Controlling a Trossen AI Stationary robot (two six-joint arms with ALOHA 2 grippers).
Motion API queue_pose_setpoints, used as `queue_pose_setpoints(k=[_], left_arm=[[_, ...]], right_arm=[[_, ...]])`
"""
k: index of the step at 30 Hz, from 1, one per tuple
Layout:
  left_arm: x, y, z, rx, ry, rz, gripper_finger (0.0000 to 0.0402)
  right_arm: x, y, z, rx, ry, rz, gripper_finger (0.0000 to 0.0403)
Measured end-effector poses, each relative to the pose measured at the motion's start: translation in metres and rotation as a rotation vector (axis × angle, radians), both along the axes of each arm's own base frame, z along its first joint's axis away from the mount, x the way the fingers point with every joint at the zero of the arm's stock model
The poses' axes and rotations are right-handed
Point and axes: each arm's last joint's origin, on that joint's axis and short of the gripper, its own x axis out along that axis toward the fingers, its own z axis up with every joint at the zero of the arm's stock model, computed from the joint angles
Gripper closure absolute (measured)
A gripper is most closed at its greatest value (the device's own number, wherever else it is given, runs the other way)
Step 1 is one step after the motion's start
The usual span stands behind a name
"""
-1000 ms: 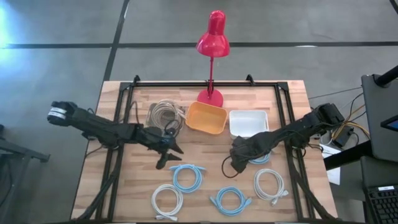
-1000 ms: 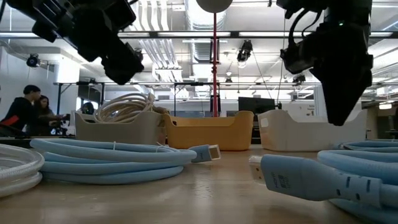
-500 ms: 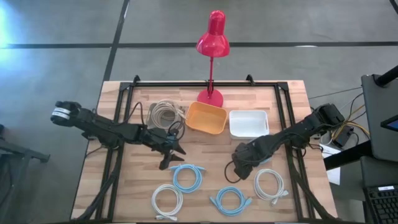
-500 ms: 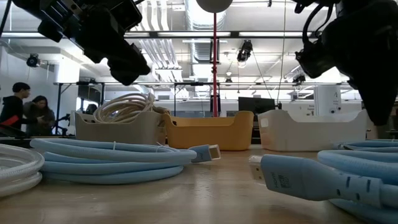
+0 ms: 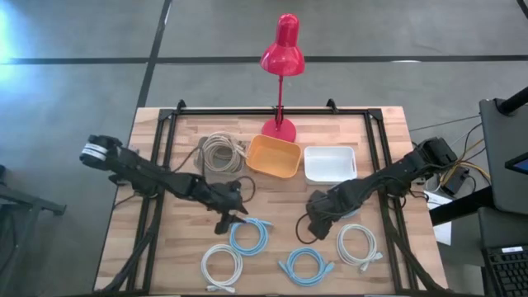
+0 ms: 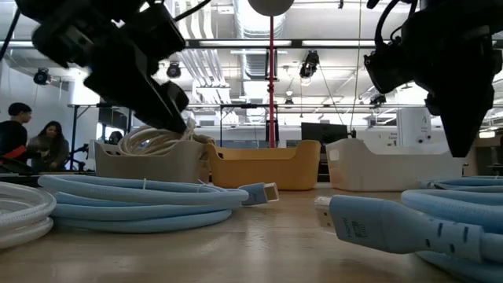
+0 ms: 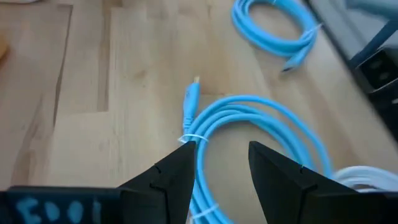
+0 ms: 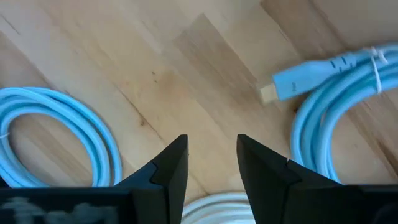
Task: Sort HDMI cables
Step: Put the middle left blue hdmi cable into the orange bin
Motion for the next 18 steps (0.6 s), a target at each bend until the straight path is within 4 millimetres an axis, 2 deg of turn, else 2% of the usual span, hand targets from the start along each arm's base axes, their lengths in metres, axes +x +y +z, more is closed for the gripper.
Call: queue_pose_setpoints(k=[9, 18], left_arm=[[0.028, -0.009, -0.016, 0.019, 0.062, 0.035, 0.0229], [0.036, -0.013, -0.038, 0.063, 0.144, 0.045, 0.0229]], right_arm=[[0.002, 0.0, 0.0, -0.021, -0.031, 0.025, 0.028], [0.003, -0.001, 0.0, -0.068, -0.062, 0.046, 0.0283]])
